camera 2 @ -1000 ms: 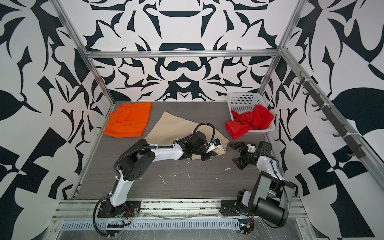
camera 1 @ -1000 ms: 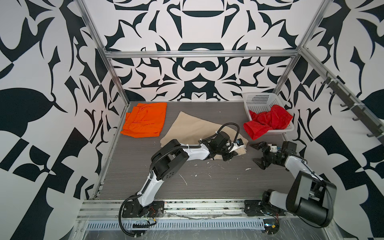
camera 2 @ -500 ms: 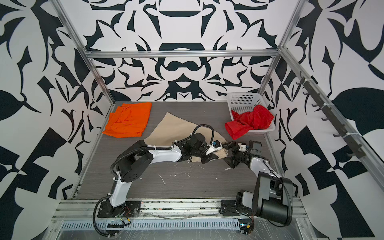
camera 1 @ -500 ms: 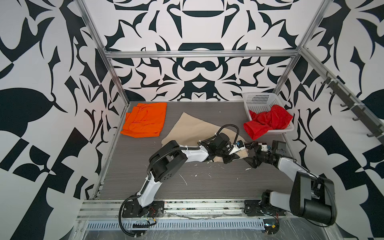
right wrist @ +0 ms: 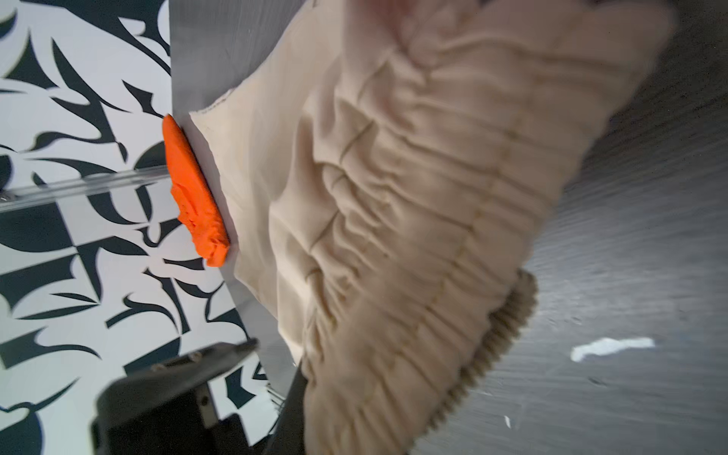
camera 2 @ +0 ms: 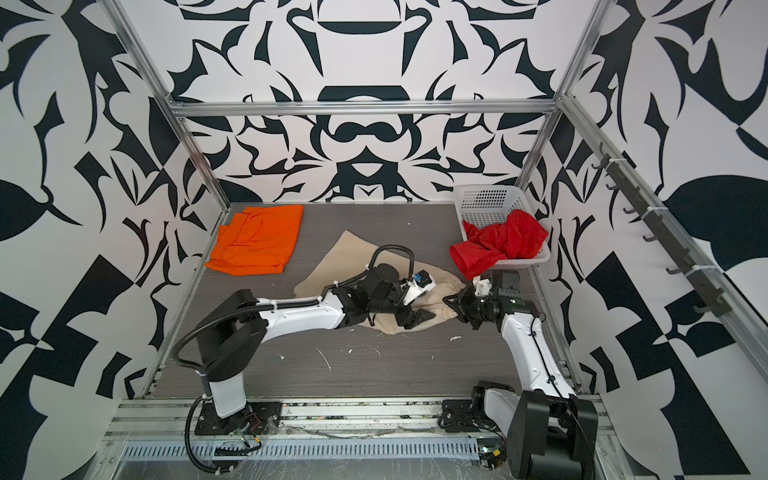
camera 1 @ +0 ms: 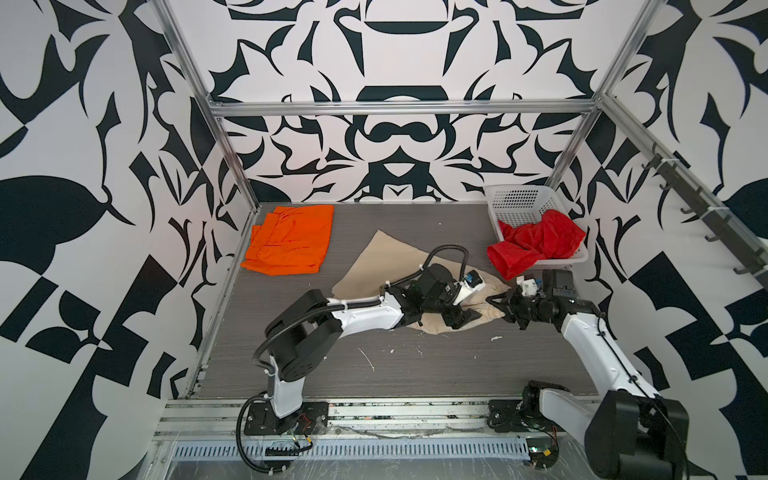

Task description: Fold and stack the shorts

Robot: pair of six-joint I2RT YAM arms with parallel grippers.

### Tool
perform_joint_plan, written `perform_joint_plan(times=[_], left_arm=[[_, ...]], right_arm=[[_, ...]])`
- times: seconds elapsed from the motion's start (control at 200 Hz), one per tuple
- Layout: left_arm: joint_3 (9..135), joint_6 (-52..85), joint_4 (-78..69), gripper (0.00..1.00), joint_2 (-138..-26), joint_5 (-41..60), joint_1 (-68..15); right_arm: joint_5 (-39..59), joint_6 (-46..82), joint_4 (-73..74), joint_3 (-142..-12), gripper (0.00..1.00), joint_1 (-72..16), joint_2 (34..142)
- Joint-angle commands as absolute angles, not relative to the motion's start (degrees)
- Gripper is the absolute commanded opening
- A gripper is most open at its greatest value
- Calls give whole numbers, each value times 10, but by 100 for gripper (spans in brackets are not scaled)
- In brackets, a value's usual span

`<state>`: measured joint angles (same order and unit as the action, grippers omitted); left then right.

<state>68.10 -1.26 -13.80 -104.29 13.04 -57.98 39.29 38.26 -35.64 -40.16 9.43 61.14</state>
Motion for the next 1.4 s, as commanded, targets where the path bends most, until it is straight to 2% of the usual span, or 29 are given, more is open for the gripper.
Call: perform_joint_plan(times=[0.0,0.235,0.47,0.625,0.78,0.98,1.15,1.395], left_arm=[[644,92,-97,78,-992,92,-535],[575,265,-50,77,-946,84,-425],[572,339,60,76,-941,68,-349],[545,372,69,71,-947,86,-306],[528,377,63,64,-962,90,-299],[517,374,50,56,-999,70,-296],[509,376,36,50,-1021,67,-294],[499,376,28,48,-1015,57,-291]], right_arm=[[314,273,-505,-482,10,82,605],[179,199,-630,-677,8,0,656],[24,190,-698,-863,7,-130,757],[-72,194,-737,-978,7,-227,841],[-139,200,-757,-1068,7,-300,914],[-183,212,-781,-1183,7,-376,1008],[-180,221,-791,-1257,9,-425,1082],[-143,225,-773,-1327,11,-465,1178]])
